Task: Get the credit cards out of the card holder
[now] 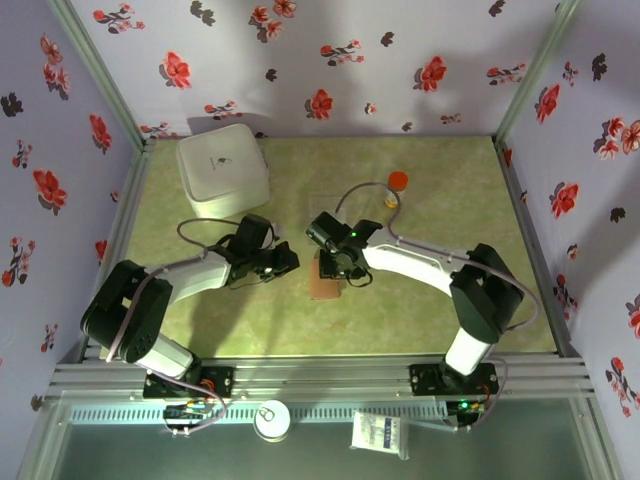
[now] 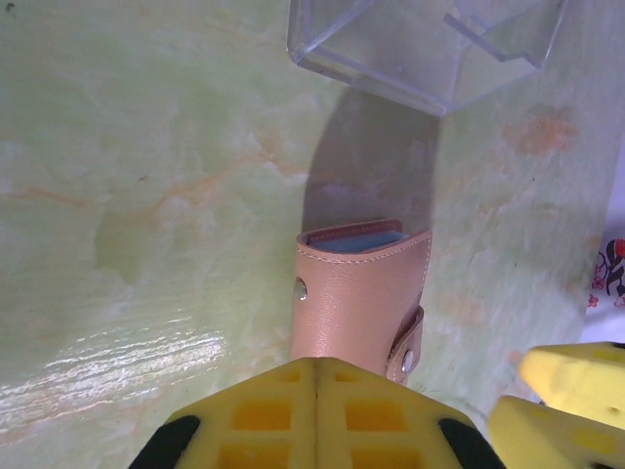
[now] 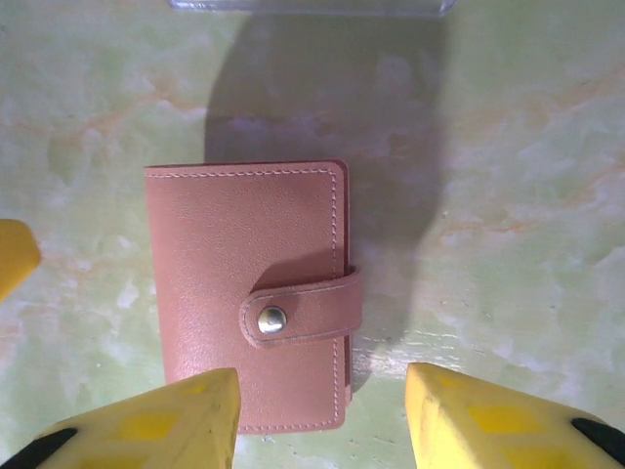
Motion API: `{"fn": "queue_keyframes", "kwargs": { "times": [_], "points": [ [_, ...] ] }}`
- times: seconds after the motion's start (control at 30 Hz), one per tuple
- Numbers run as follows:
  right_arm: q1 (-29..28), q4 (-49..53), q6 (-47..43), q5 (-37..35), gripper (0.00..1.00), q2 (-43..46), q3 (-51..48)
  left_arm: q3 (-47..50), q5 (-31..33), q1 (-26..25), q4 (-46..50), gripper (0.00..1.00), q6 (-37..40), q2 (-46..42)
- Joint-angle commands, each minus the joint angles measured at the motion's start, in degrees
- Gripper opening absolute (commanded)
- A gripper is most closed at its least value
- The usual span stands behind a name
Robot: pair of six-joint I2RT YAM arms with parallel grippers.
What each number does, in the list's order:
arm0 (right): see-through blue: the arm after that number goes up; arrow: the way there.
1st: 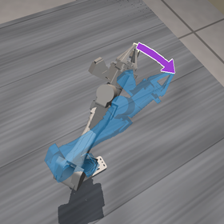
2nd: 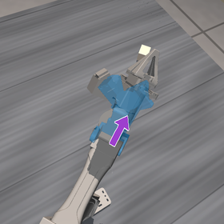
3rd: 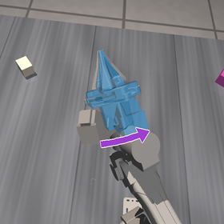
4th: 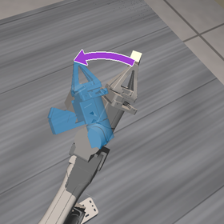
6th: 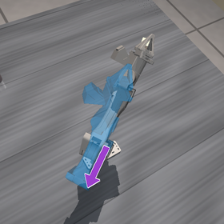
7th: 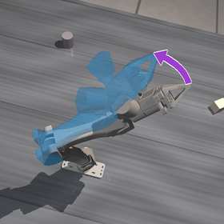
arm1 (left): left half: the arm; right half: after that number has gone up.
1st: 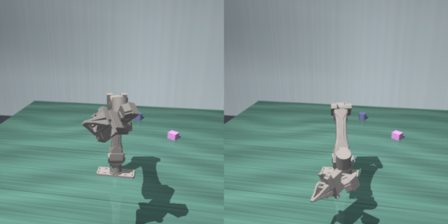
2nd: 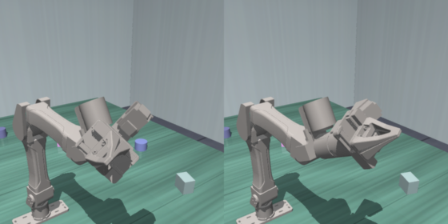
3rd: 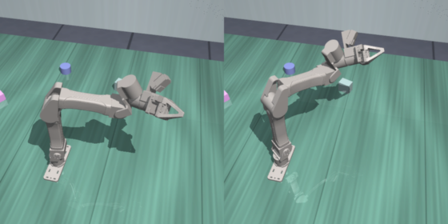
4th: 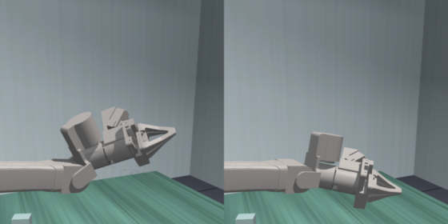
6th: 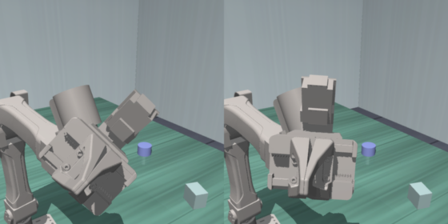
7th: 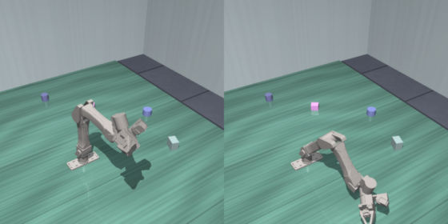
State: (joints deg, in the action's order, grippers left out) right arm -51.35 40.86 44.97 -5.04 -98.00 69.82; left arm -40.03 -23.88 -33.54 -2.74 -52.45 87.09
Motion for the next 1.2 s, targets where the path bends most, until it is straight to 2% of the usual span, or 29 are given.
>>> {"fn": "queue_keyframes", "kwargs": {
  "times": [0.0, 0.33, 0.7, 1.17],
  "points": [
    [-0.15, 1.81, -2.19, 1.42, 0.47, -2.96, 2.76, 2.23, -0.08, -0.12, -1.91, 0.00, -1.60, -1.19],
    [-1.21, 6.05, -5.06, 1.02, 0.41, -9.74, 8.90, 4.59, 0.25, 0.32, -2.13, 0.00, -1.28, -2.88],
    [-1.56, 7.26, -5.59, 2.33, 0.33, -14.02, 10.84, 5.91, 0.28, 0.49, -2.95, 0.00, -1.55, -3.37],
    [-1.38, 5.61, -4.76, 3.26, 0.24, -14.42, 8.96, 5.16, -0.80, 0.34, -2.88, 0.00, -1.41, -2.89]
  ]
}}
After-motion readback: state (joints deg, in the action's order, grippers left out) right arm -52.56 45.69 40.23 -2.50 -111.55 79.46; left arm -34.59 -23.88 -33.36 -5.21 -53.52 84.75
